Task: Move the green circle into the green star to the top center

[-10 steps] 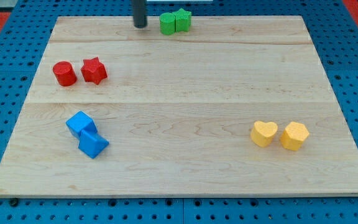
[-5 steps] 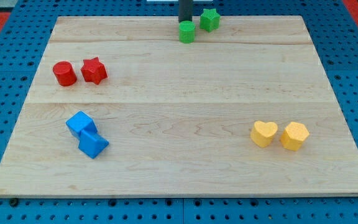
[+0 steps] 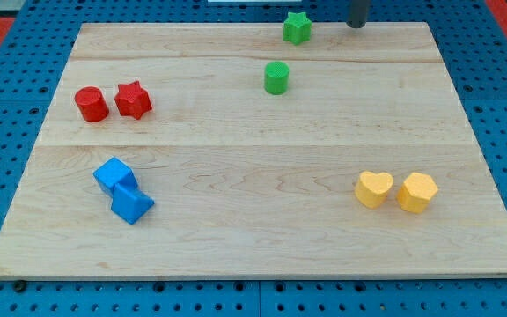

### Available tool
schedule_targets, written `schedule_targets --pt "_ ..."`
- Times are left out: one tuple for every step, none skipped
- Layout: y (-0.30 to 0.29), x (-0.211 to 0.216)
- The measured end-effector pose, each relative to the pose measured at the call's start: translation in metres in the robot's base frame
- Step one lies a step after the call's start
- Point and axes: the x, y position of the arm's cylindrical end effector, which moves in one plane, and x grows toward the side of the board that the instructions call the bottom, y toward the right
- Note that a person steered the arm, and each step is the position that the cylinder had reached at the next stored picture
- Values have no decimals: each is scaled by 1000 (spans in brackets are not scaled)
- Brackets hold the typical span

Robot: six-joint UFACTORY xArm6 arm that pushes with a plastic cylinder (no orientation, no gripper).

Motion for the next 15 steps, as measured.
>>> schedule_targets --pt "-77 1" --pt "-151 3" --pt "-169 40" --pt "-131 37" --pt "-75 75" --pt "-47 128" --pt "-115 147" --pt "-166 133" --pt "-174 113" --pt "-174 113" --pt "-195 101" --pt "-244 99" --pt "-260 116" --pt "-307 101" --pt "-291 84"
